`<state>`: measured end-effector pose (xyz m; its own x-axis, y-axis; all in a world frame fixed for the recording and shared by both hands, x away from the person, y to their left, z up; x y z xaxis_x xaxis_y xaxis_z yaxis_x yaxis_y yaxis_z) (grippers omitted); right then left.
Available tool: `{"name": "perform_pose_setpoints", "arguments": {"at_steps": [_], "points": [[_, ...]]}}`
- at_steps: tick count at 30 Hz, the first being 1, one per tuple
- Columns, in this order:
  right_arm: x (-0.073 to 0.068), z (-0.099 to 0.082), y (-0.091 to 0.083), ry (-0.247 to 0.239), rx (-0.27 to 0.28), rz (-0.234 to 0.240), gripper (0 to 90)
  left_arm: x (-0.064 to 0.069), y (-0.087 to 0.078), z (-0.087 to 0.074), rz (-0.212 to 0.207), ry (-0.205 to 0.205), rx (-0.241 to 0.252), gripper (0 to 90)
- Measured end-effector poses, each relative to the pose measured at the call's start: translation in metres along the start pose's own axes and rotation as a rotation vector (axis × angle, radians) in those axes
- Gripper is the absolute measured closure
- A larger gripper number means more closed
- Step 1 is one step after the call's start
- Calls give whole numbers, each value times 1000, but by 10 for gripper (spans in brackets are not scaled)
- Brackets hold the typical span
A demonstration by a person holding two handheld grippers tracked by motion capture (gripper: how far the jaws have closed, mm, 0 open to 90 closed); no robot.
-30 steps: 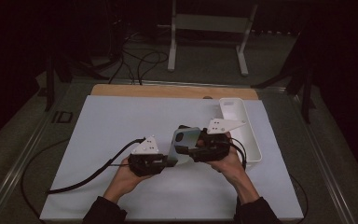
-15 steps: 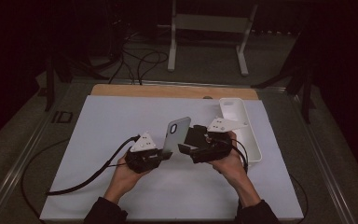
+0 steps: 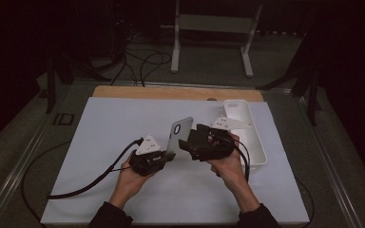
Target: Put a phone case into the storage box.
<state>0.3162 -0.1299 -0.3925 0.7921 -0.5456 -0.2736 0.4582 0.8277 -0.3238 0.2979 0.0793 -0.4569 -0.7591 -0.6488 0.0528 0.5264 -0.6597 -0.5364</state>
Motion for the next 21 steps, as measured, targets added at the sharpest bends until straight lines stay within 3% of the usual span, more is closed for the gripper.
{"name": "perform_pose_setpoints", "arguments": {"at_steps": [8, 12, 21], "points": [[-2, 6, 10, 61, 29, -36, 85, 4, 2, -2, -5, 0, 3, 812], [0, 7, 14, 96, 42, -42, 147, 7, 3, -2, -12, 0, 7, 813], [0, 5, 21, 106, 38, -49, 141, 11, 4, -4, -11, -7, 11, 813]]}}
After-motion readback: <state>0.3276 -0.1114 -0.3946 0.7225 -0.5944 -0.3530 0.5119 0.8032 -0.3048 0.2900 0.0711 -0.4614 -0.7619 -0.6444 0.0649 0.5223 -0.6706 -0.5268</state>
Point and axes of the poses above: each handheld gripper's, and its own axes: y roughly forward along the jaws, z roughly out of its top, x roughly to its right, the point moved 2 cm from there along y, roughly forward along the jaws, and after that the axes turned 5 degrees about z, right-handed, at the moved point
